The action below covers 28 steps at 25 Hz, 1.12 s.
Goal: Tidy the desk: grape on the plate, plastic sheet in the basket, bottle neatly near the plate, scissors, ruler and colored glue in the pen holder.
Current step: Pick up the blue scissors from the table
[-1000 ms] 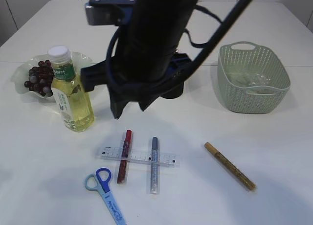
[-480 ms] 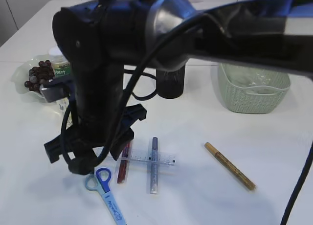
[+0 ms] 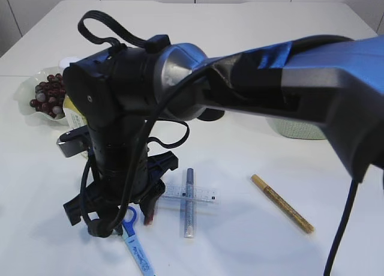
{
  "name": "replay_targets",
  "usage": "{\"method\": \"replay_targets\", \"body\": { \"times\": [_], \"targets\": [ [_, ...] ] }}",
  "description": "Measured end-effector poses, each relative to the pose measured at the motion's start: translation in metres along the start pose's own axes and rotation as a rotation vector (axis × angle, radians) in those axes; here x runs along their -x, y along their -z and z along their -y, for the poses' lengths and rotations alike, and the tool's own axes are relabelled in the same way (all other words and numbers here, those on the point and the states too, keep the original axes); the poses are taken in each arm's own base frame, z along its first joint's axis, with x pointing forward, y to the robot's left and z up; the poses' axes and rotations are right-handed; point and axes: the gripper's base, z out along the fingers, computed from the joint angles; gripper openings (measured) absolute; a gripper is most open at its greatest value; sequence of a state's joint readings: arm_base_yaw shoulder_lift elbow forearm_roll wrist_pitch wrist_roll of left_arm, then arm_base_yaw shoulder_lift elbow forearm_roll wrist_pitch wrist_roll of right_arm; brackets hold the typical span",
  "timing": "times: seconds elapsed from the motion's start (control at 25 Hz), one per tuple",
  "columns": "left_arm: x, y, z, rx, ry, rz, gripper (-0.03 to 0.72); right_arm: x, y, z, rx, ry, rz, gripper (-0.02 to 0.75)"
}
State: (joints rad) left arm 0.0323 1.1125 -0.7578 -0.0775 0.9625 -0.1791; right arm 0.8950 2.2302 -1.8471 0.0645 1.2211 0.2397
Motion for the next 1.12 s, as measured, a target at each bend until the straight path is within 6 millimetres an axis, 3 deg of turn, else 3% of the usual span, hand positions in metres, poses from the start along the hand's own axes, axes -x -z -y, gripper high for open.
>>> {"method": "replay_targets", "body": {
  "times": [0.4, 1.12],
  "targets": [
    [0.0, 0.0, 0.0, 0.001, 0.001, -0.005, 0.379, 0.003, -0.026, -0.001, 0.005, -0.01, -0.049, 0.399],
    [0.0, 0.0, 0.0, 0.001, 0.001, -0.005, 0.379, 0.012, -0.037, -0.002, 0.015, -0.009, 0.028, 0.398]
  ]
}}
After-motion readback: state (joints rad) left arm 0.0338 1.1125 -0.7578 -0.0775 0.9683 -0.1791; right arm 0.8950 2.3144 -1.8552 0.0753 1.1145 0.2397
